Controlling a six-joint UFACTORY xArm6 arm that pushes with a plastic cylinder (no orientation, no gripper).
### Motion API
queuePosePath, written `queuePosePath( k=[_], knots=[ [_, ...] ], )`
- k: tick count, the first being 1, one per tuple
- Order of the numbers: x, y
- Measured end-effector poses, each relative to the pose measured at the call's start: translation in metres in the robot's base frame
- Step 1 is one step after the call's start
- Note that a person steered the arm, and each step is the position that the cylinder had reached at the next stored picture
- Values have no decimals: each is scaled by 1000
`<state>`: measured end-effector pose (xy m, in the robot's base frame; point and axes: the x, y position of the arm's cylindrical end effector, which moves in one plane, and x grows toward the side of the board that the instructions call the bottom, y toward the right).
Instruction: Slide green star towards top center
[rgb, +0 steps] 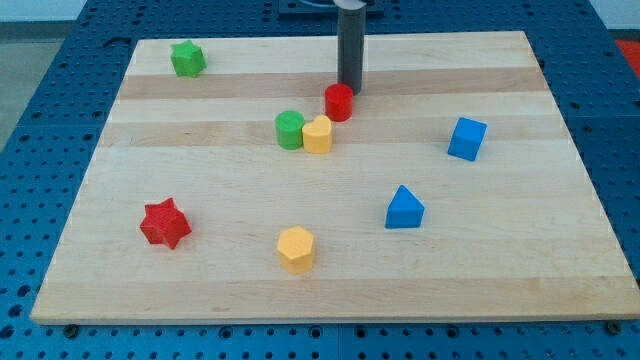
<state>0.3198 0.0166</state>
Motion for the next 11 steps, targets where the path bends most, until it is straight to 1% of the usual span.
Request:
queuePosePath(
  k=[1, 2, 3, 4, 5, 6, 7, 8, 9, 11],
  knots=[
    [23, -14],
    [15, -17],
    [-32, -28],
    [-84, -65],
    [-112, -121],
    [-125, -199],
    [-128, -256],
    [-101, -272],
    [-81, -274],
    [-89, -244]
  ],
)
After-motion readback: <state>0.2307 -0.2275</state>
